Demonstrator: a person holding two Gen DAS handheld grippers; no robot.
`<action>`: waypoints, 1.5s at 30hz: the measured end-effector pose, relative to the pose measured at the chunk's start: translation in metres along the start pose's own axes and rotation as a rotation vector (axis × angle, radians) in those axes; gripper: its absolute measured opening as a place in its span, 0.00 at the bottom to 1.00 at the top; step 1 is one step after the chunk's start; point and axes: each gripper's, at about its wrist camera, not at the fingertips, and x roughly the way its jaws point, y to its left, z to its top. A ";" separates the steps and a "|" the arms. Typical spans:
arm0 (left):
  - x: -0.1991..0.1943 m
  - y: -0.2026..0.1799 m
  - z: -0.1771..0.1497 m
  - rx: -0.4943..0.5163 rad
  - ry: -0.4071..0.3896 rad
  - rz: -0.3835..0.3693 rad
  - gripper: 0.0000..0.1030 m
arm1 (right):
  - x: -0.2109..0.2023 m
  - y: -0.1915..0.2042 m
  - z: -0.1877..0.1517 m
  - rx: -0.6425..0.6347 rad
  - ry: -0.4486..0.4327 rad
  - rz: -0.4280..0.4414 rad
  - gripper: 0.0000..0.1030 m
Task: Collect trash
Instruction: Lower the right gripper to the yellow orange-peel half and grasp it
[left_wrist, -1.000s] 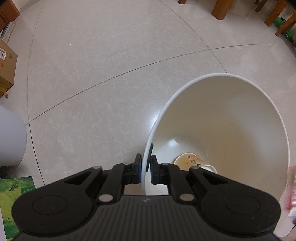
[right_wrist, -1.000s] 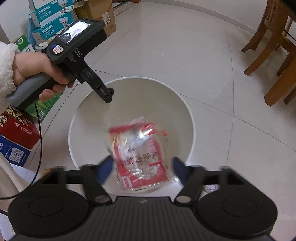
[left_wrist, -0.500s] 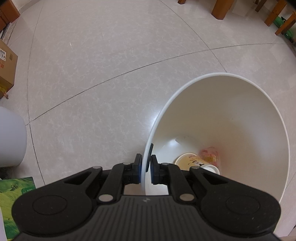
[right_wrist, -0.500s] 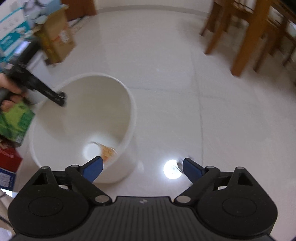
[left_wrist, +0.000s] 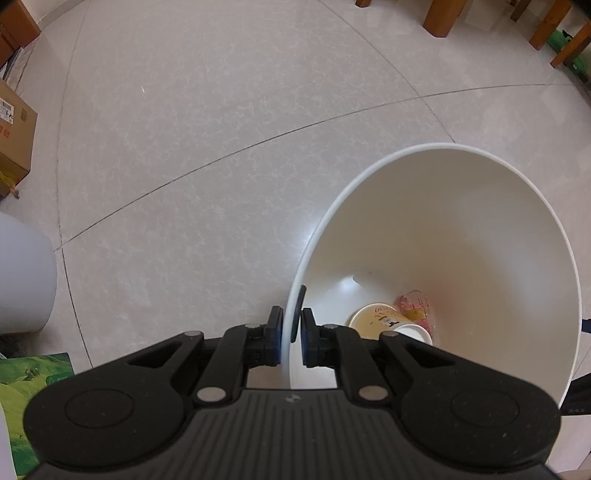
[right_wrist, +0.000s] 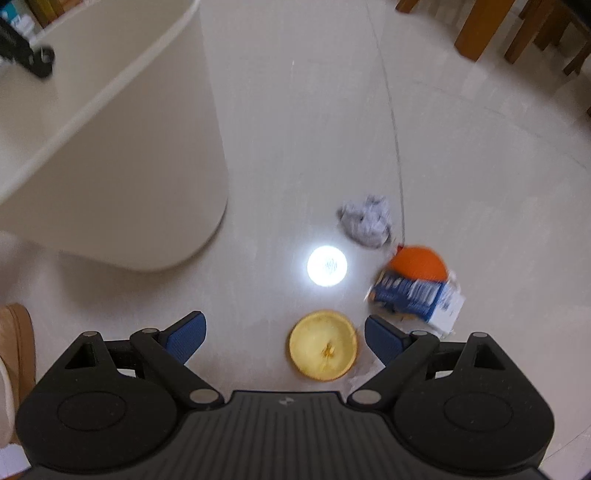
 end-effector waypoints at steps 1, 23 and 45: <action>0.000 0.000 0.000 -0.002 0.000 0.000 0.08 | 0.006 0.000 -0.002 0.003 0.014 0.005 0.93; 0.001 -0.006 -0.001 0.009 -0.002 0.021 0.08 | 0.116 -0.017 -0.030 0.038 0.123 -0.131 0.93; 0.001 -0.004 -0.001 0.001 -0.001 0.021 0.09 | 0.110 -0.030 -0.022 0.078 0.171 -0.123 0.72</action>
